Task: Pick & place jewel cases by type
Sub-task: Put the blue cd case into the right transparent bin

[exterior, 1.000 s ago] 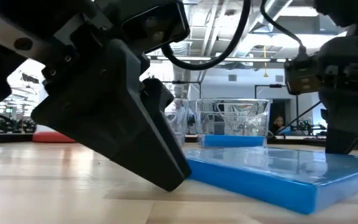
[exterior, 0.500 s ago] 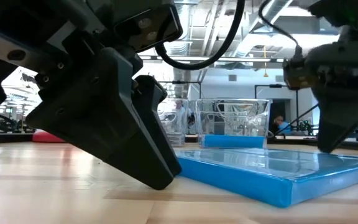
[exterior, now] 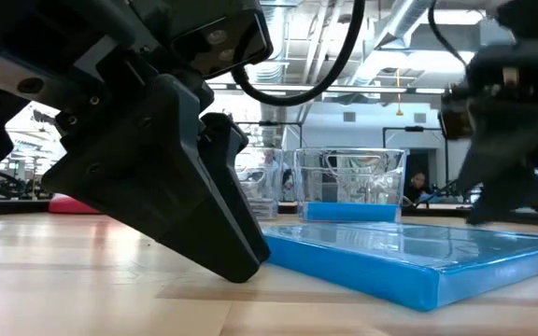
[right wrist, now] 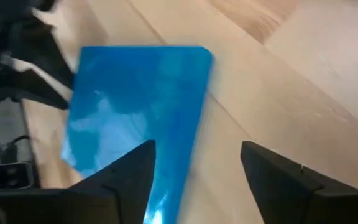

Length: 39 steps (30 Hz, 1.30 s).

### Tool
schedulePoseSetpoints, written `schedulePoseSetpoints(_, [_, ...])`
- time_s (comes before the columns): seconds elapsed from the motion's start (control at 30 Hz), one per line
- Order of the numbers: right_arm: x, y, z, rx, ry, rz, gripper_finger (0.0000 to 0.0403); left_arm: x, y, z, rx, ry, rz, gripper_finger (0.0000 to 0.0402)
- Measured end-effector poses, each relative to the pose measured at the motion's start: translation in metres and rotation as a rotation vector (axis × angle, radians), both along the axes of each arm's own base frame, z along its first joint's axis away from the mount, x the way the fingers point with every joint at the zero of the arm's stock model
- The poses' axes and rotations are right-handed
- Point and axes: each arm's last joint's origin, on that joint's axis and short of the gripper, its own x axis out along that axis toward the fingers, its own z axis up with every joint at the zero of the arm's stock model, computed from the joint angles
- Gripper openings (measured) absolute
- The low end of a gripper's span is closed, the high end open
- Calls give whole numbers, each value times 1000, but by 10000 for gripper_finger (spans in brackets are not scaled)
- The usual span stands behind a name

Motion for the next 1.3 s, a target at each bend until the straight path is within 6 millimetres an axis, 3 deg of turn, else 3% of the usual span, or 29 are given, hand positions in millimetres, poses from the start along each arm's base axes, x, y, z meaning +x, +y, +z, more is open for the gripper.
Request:
schedulePoseSetpoints(0.37, [21,12,-28,83,-30,30,239,0,0,0,-11,-1,19,153])
schedulePoseSetpoints(0.8, [26,7,-12,92,-64,146,219,0,2,0,-8,7,42,153])
schedulePoseSetpoints(1.0, [22,7,-21,162,86,113,204,0,5,-1,-10,17,84,153])
schedulePoseSetpoints(1.3, [26,9,-24,174,37,124,201,1,10,0,-39,8,221,153])
